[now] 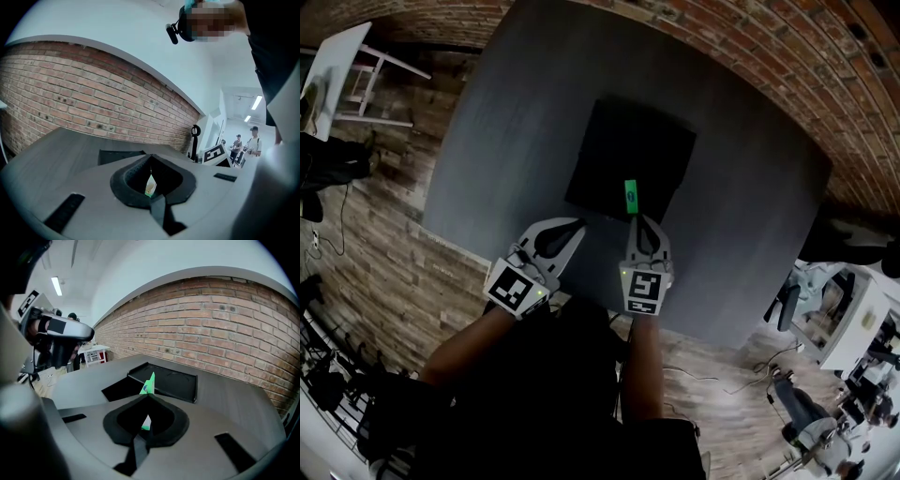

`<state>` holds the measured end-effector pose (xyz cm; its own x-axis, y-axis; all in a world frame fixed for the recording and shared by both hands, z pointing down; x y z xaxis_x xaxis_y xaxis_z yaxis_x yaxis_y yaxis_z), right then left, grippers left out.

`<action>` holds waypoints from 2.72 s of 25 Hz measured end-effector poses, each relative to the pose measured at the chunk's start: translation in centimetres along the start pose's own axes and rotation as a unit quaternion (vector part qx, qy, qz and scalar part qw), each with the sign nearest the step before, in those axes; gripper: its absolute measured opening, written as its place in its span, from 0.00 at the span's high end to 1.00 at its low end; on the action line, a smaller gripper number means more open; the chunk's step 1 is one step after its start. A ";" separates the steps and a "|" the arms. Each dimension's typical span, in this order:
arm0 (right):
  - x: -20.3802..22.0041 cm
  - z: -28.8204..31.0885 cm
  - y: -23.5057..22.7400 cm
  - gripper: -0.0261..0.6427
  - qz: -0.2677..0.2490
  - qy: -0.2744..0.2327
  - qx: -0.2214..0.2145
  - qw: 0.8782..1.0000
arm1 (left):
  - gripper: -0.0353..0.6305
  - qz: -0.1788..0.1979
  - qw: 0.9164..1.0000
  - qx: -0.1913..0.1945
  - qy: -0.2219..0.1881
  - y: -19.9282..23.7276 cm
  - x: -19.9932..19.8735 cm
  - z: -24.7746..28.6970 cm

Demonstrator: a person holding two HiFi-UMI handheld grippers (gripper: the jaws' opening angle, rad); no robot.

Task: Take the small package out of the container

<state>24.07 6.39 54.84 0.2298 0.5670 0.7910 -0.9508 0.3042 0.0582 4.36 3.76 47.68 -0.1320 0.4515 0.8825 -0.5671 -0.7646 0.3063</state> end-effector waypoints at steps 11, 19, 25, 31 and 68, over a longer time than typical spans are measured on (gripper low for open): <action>0.4 -0.1 -0.2 0.93 0.021 -0.004 -0.006 1.000 | 0.90 -0.002 1.000 0.000 0.009 0.0 0.1 0.4; 0.9 -0.2 -0.4 0.93 0.026 0.000 -0.003 1.000 | 0.90 -0.004 1.000 0.003 0.001 -0.1 -0.1 0.8; 1.2 -0.4 -0.6 0.92 0.034 0.005 0.002 0.999 | 0.90 -0.003 1.000 0.009 0.003 -0.1 0.0 1.1; 1.3 -0.7 -0.7 0.92 0.038 0.009 0.002 0.999 | 0.90 0.000 1.000 0.011 0.011 -0.3 0.0 1.1; -0.9 0.2 -0.3 0.82 0.030 0.010 -0.010 0.999 | 0.90 -0.012 1.000 0.015 -0.007 0.9 -0.5 -0.2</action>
<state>24.07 5.69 54.20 0.1771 0.5990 0.7809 -0.9588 0.2840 -0.0004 3.77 2.94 47.50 -0.1067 0.4638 0.8795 -0.5454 -0.7669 0.3383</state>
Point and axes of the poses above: the fingertips, and each gripper's own axes: z forward along the fingers, y to its left, x out of its underside, the point moved 9 cm from there along -z, backward along the fingers, and after that the axes turned 5 degrees about y, right-handed, at the moved point
